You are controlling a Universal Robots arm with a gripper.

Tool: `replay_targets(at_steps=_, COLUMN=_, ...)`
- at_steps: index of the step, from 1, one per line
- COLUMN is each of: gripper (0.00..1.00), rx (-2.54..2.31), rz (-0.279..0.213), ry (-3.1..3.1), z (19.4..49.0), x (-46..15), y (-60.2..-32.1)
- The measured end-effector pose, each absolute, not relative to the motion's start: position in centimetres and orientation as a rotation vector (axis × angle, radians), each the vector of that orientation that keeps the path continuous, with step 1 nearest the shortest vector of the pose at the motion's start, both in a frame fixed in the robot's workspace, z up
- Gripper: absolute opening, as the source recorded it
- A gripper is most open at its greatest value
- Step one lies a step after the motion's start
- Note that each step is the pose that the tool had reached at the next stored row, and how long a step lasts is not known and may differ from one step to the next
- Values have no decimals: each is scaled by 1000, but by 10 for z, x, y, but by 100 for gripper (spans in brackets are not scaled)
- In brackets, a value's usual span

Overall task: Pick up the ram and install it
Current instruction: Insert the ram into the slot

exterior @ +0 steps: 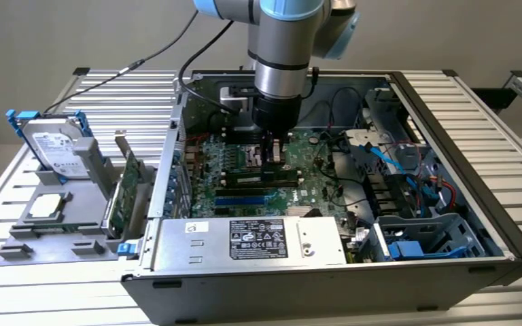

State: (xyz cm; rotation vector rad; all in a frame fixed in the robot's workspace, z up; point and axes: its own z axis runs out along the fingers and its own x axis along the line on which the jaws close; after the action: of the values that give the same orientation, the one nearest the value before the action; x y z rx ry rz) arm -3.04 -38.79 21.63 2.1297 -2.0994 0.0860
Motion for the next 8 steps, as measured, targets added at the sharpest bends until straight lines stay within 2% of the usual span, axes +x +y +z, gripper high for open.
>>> replay_targets(at_steps=8, gripper=14, rx=2126, rz=95, ry=-2094, z=214, x=-31, y=-385)
